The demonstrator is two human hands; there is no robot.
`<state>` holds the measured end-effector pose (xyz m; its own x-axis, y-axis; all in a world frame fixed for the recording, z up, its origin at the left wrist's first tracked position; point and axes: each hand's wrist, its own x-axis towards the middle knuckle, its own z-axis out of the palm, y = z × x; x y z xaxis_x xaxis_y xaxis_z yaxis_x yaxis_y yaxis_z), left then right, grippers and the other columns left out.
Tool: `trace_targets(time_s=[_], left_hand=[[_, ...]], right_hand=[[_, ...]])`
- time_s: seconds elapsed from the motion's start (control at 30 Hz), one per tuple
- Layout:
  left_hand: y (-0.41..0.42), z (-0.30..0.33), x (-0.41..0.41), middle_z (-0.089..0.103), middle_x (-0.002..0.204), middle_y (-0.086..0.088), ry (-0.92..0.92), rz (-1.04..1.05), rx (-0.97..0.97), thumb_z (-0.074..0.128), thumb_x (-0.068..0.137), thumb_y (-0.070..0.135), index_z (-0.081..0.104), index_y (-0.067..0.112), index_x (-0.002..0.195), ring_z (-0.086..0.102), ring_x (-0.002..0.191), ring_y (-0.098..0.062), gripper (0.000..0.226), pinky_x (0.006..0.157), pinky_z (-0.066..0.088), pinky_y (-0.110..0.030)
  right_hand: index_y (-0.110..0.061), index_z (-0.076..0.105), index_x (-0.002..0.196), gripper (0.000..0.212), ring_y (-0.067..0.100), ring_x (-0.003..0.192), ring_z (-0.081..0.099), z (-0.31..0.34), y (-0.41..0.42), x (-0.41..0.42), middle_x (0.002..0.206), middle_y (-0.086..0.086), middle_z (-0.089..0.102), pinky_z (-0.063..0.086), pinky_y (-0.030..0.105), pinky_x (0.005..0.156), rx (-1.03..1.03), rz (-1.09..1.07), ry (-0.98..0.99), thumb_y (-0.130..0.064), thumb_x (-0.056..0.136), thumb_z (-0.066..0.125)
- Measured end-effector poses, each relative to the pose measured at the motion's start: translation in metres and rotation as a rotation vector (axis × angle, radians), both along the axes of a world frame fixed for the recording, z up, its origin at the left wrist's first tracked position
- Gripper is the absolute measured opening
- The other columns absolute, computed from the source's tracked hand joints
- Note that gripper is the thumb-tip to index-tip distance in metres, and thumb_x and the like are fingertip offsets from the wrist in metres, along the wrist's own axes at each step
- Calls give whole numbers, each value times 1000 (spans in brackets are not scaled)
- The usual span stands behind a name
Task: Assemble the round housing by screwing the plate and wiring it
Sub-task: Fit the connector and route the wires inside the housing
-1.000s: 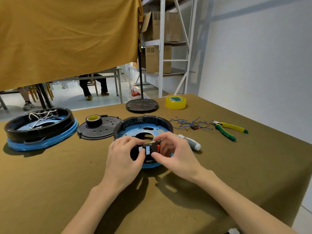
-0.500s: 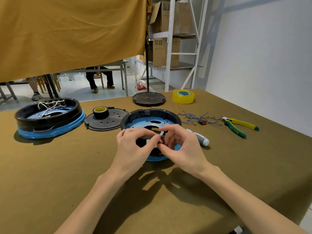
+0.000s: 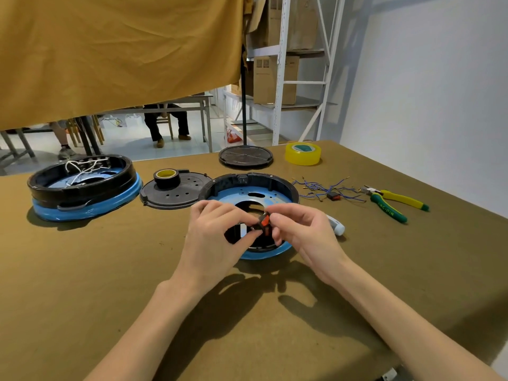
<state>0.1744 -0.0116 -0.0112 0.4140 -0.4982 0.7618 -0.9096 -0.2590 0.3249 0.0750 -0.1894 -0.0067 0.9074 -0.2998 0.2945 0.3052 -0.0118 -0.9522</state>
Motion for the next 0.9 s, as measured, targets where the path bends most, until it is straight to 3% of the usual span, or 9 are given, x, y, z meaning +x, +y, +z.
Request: trace_targets(time_s=[0.07,0.17,0.3,0.47,0.57,0.7,0.77,0.9], left_hand=[[0,-1,-1,75,99,12,-10,-3,-1,75,82,37,78,25,99,61,100,-5,21,103,32,-31],[1,-4,-4,75,93,12,-1,-11,12,76,79,38,78,23,93,59,94,-2,20,100,37,-35],[2,-9,-6,77,89,8,-38,-5,7,70,84,44,80,20,92,64,87,-7,26,96,41,-32],[-3,-14,-1,73,95,7,37,35,6,74,81,43,76,20,90,60,97,-12,25,95,44,-37],[-2,-15,6,63,109,7,113,12,19,79,79,41,71,23,101,55,107,-13,29,92,49,-39],[3,-15,13,65,114,19,154,-37,91,73,81,55,65,31,116,54,115,2,43,105,42,-30],[4,-15,14,66,114,20,147,-46,113,70,82,58,66,31,119,54,113,6,46,106,38,-25],[6,-13,15,66,118,20,133,-58,142,69,81,59,66,32,122,54,116,4,49,107,31,-20]], right_hand=[[-12,76,115,29,17,66,63,1,-1,1,83,11,72,56,24,59,61,93,56,-21,88,74],[-17,78,111,20,16,61,64,-2,-1,4,85,17,75,54,22,54,-107,94,64,-16,91,75],[-11,76,107,14,18,54,62,-1,-4,10,75,14,72,52,23,52,-285,101,13,-13,94,74],[-12,74,113,18,14,54,58,1,-5,13,76,5,72,51,23,54,-386,88,15,-14,96,71],[-18,74,117,20,8,56,60,4,-8,11,75,-1,72,52,21,55,-459,96,14,-16,97,70],[-22,75,118,22,8,60,64,11,-14,10,74,-5,72,50,17,57,-566,110,39,-16,97,70],[-21,74,120,24,13,64,67,12,-13,10,80,-1,73,54,22,59,-619,107,46,-16,97,70],[-25,75,121,26,24,70,67,13,-11,9,85,-2,72,59,46,63,-735,86,14,-21,97,69]])
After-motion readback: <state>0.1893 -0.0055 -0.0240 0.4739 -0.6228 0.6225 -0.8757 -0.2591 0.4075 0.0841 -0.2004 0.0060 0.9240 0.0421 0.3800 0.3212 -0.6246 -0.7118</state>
